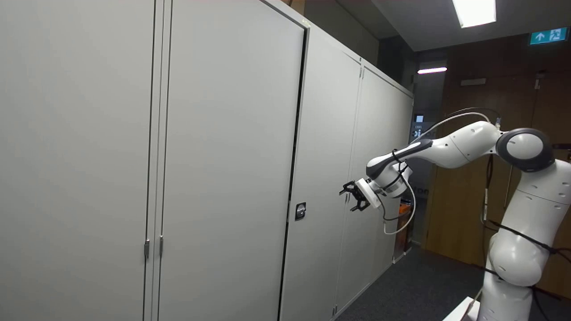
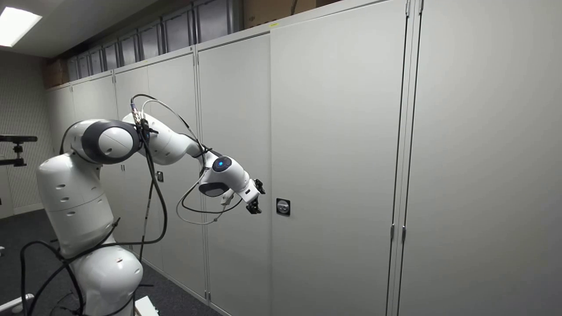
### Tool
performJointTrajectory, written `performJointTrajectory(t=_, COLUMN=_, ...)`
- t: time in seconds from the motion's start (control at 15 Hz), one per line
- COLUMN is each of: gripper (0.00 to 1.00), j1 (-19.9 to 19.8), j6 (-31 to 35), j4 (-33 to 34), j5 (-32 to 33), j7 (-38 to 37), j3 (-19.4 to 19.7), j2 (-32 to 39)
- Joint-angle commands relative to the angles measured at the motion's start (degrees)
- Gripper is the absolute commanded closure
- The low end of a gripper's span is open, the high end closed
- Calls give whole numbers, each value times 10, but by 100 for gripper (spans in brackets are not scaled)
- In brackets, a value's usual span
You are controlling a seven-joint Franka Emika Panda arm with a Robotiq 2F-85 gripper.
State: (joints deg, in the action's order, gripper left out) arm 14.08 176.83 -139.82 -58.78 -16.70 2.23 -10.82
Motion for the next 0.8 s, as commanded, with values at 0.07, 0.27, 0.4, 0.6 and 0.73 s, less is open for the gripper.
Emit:
performJointTrajectory(t=0.07, gripper=0, j1=36, j6=16, j4=40, j5=-102, j7=108, j3=34, j2=22)
performJointTrajectory(t=0.27, gripper=0, j1=40, j6=10, j4=59, j5=-159, j7=172, j3=44, j2=37)
performJointTrajectory(t=0.4, gripper=0, j1=38, j6=7, j4=73, j5=-194, j7=211, j3=45, j2=49)
performJointTrajectory(t=0.6, gripper=0, j1=33, j6=1, j4=95, j5=-243, j7=260, j3=43, j2=72)
performJointTrajectory(t=0.73, gripper=0, j1=30, j6=-1, j4=111, j5=-269, j7=285, j3=41, j2=89)
